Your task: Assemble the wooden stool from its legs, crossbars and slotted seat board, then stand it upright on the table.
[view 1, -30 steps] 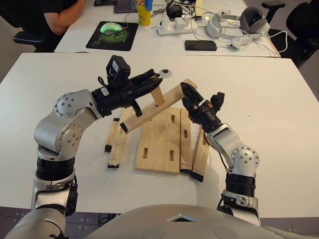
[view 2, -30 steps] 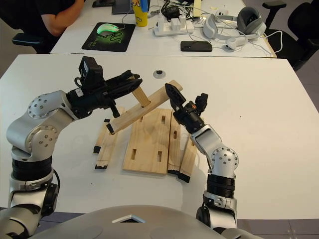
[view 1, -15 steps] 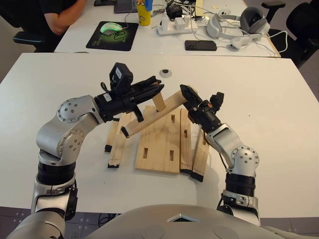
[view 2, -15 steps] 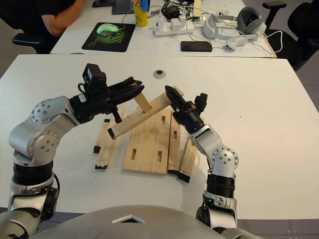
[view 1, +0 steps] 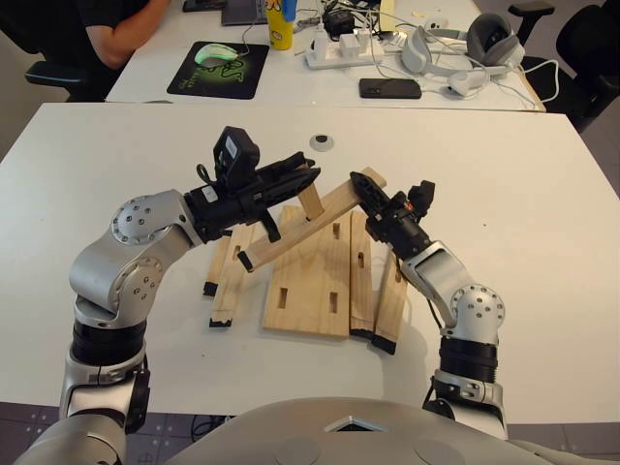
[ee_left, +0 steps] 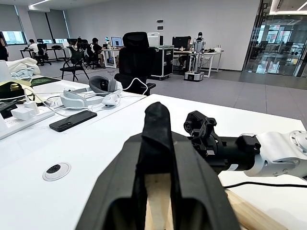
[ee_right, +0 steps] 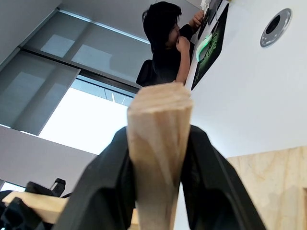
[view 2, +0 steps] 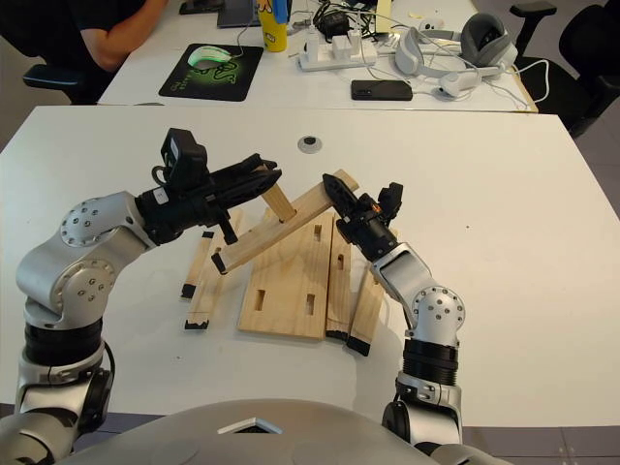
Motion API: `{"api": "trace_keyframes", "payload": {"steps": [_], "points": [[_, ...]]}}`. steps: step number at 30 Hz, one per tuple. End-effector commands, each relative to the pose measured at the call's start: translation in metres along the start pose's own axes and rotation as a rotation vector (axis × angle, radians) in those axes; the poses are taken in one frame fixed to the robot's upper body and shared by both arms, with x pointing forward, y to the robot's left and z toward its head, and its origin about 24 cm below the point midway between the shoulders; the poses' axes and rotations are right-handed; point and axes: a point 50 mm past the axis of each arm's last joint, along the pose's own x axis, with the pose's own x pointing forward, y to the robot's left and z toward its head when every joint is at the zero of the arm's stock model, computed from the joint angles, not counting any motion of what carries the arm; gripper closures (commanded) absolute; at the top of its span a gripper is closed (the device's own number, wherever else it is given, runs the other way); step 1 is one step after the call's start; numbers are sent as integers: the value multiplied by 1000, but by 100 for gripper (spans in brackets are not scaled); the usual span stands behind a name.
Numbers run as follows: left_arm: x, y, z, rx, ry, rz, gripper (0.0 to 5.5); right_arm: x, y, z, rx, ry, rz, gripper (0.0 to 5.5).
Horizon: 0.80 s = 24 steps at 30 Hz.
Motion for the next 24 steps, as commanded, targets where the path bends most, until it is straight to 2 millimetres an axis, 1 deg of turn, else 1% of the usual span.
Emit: {"api": "trace_keyframes", "payload": {"steps": [1, 9, 10, 19, 20, 24], "points": [[0, -3, -3, 12, 24, 1, 508, 2, 3, 0, 2, 12, 12, 444], [1, -3, -6, 30, 38, 5, 508, 2, 1, 0, 4, 12, 1, 445], [1, -3, -6, 27, 40, -1, 472, 2, 1, 1, 4, 11, 1, 445], [2, -2, -5, 45, 28, -5, 357, 2, 0, 1, 8, 8, 1, 445], [2, -2, -4, 45, 26, -5, 337, 2, 0, 1, 7, 7, 1, 445], [2, -2, -4, 47, 25, -7, 294, 2, 0, 1, 7, 6, 1, 445]]}}
